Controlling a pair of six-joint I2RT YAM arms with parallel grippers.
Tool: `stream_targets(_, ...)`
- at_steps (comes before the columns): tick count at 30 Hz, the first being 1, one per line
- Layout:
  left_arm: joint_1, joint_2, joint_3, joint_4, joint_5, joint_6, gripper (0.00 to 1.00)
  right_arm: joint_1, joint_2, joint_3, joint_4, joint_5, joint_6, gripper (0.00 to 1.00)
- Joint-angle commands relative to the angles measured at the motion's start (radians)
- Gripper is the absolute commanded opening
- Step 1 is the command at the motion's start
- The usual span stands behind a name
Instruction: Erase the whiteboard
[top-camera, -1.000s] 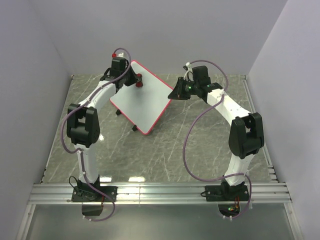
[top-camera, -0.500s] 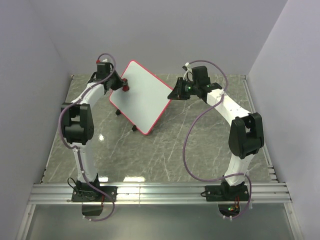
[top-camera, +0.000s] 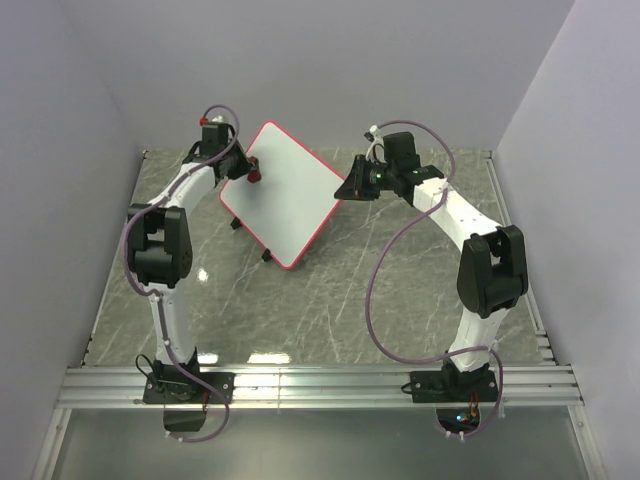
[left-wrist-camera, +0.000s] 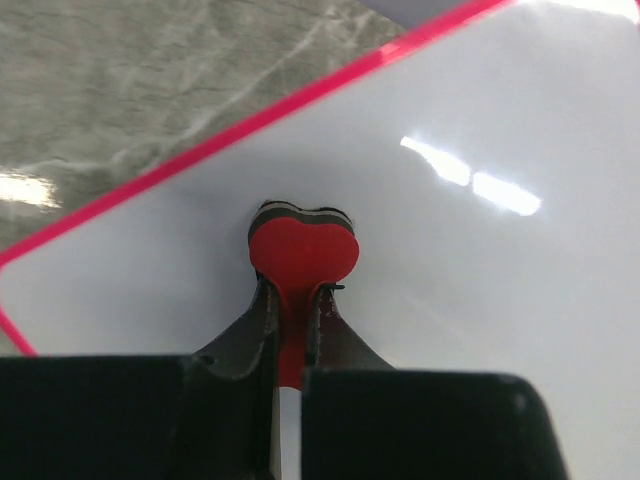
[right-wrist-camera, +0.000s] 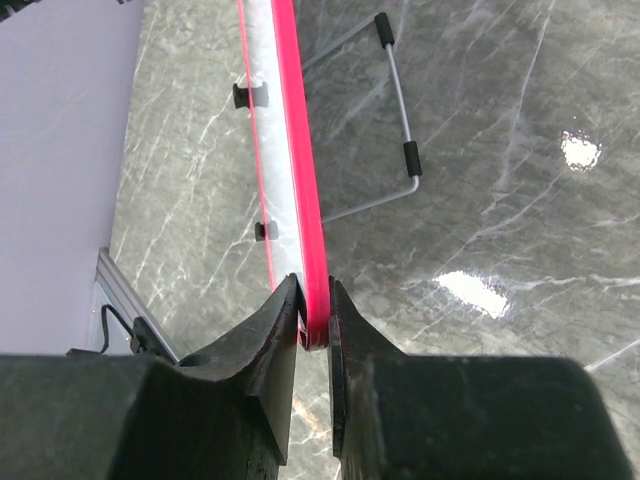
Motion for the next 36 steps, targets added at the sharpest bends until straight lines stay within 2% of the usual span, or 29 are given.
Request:
stream_targets(1, -0.097, -0.048, 0.016, -0.02, 0.06, 0.002, 0.0, 0.038, 0.008, 0.02, -0.046, 0.039, -0.085, 0.0)
stream_targets(6, -0.099, -0.155, 0.008, -0.091, 0.004, 0.008, 0.0, 0.036, -0.004, 0.011, -0.051, 0.061, -0.093, 0.0)
stream_targets(10, -0.097, -0.226, -0.059, -0.112, -0.012, 0.011, 0.0, 0.036, -0.006, 0.004, -0.051, 0.088, -0.091, 0.0)
stream_targets(13, -0.097, -0.29, -0.119, -0.11, -0.03, 0.009, 0.0, 0.036, -0.01, 0.0, -0.051, 0.105, -0.091, 0.22)
stream_targets(14, -0.096, -0.317, -0.127, -0.115, -0.035, 0.013, 0.0, 0.038, -0.012, -0.002, -0.054, 0.122, -0.091, 0.41)
stream_targets(16, -0.097, -0.342, -0.144, -0.133, -0.042, 0.017, 0.0, 0.038, -0.02, -0.003, -0.051, 0.131, -0.094, 0.55)
stream_targets(17, -0.096, -0.365, -0.148, -0.141, -0.044, 0.02, 0.0, 0.038, -0.026, -0.002, -0.057, 0.146, -0.097, 0.72)
stream_targets(25, -0.094, -0.456, -0.274, -0.188, -0.093, 0.039, 0.0, 0.038, -0.055, 0.053, -0.095, 0.197, -0.102, 0.76)
stream_targets(32, -0.091, -0.482, -0.458, -0.322, -0.173, 0.019, 0.0, 0.033, -0.171, 0.098, -0.15, 0.275, -0.119, 0.77)
stream_targets(36, -0.09, -0.48, -0.575, -0.366, -0.185, 0.017, 0.0, 0.033, -0.265, 0.038, -0.157, 0.291, -0.126, 0.77)
